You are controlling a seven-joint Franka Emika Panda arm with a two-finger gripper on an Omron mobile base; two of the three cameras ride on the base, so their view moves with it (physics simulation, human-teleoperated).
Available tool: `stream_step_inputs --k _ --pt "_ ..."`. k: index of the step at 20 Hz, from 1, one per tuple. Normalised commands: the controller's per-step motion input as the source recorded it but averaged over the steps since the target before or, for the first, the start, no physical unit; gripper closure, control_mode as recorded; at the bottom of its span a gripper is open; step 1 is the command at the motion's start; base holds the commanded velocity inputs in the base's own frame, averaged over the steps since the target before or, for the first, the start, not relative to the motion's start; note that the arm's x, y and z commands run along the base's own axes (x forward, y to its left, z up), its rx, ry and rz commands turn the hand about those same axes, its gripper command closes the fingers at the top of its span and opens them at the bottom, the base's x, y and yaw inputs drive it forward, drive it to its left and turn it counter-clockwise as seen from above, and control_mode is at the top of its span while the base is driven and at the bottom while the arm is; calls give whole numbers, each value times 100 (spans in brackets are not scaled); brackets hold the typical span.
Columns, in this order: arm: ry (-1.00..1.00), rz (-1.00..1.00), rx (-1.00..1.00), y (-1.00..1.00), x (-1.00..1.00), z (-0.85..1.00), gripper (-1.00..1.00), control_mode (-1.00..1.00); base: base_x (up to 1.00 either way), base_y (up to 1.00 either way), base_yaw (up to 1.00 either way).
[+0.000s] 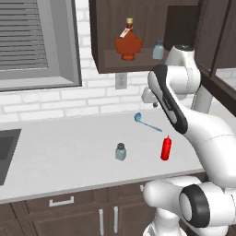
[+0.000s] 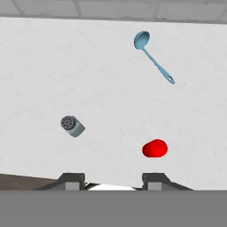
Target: Put the shaker and condiment bottle from the counter next to their counterparts in the cabinet.
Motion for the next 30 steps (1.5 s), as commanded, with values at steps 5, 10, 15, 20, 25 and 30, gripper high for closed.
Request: stream_step_inputs --k 5,10,15,20,25,30 --pt "0 0 0 0 -3 0 -100 -100 0 0 0" --pt "-3 0 0 0 -10 0 -100 -100 0 0 0" --pt "-7 0 0 0 -13 0 -100 -100 0 0 0" --pt "-6 -3 0 0 -15 0 -100 -100 0 0 0" --pt "-7 -8 0 0 -15 -2 -100 -100 0 0 0" --pt "-2 -13 0 0 -12 -5 -100 -100 0 0 0"
